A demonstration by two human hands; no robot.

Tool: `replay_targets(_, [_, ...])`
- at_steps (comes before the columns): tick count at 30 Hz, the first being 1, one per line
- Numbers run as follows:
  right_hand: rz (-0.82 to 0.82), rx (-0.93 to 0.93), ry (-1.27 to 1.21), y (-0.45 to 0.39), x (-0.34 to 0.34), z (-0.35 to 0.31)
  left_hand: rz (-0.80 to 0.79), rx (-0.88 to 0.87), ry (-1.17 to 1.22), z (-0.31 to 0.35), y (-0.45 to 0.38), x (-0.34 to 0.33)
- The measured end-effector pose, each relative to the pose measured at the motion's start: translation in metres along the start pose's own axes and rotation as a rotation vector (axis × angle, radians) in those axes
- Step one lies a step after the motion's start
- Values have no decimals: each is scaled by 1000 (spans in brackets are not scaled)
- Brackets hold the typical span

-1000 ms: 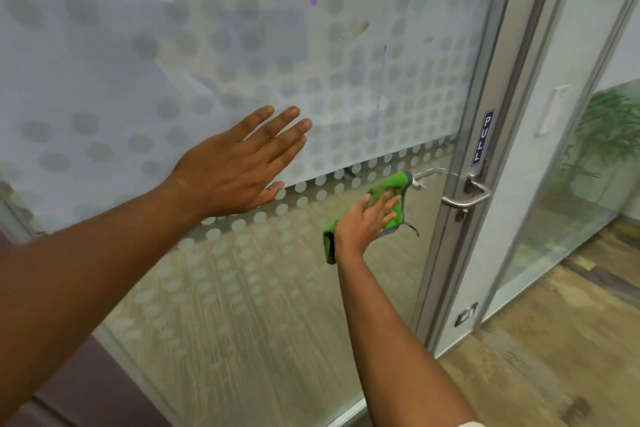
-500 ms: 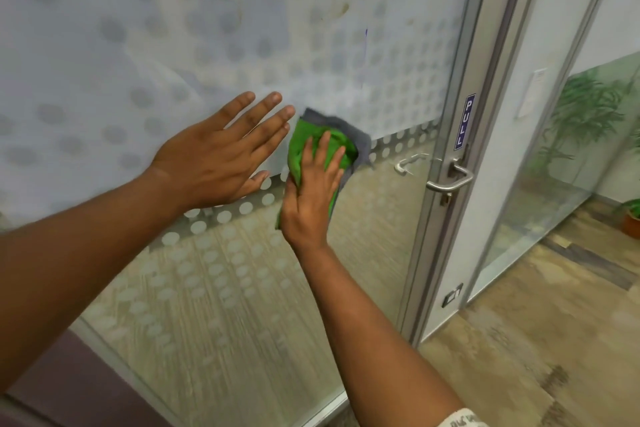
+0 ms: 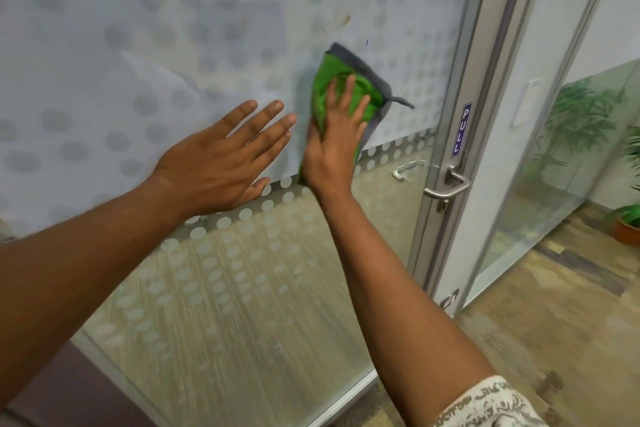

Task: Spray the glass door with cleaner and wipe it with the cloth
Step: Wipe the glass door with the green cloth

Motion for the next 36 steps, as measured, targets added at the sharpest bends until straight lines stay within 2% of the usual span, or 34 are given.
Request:
replay_targets(3, [-64, 107, 27, 23, -3, 14, 29, -7, 18, 1, 1, -3])
replay_targets(6, [-19, -44, 8, 1, 12, 29, 28, -3, 31, 1, 0, -4])
replay_targets(10, [63, -213, -101, -52, 39, 12, 21, -9, 39, 0, 0, -4])
replay_targets(12, [64, -180, -85, -61, 40, -5, 45, -4, 52, 0, 0, -5])
replay_targets(15, [9, -13, 14, -42, 24, -26, 75, -2, 58, 0, -1, -5])
replay_targets(18, [-59, 54, 37, -5, 10, -11, 101, 0, 73, 0, 0, -6])
replay_targets(22, [-55, -71, 2, -13, 23, 9, 93, -10, 119, -2, 1, -2])
replay_targets(26, [-6, -145, -91, -49, 37, -21, 104, 8, 117, -13, 4, 9])
replay_targets(32, [-50, 101, 41, -46, 12, -84, 172, 141, 82, -74, 20, 36])
replay_targets(36, [-123, 271, 151, -8, -6, -78, 197, 284, 13, -108, 32, 47])
Point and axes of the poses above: each hand's wrist, its own y-axis away from the middle knuckle, its own x-axis out of the back of the hand, z = x × y, the point moved 2 cm from there along -y, towards the middle knuckle, and after that the axes turned 11 degrees about -z, right-handed, at the moved point
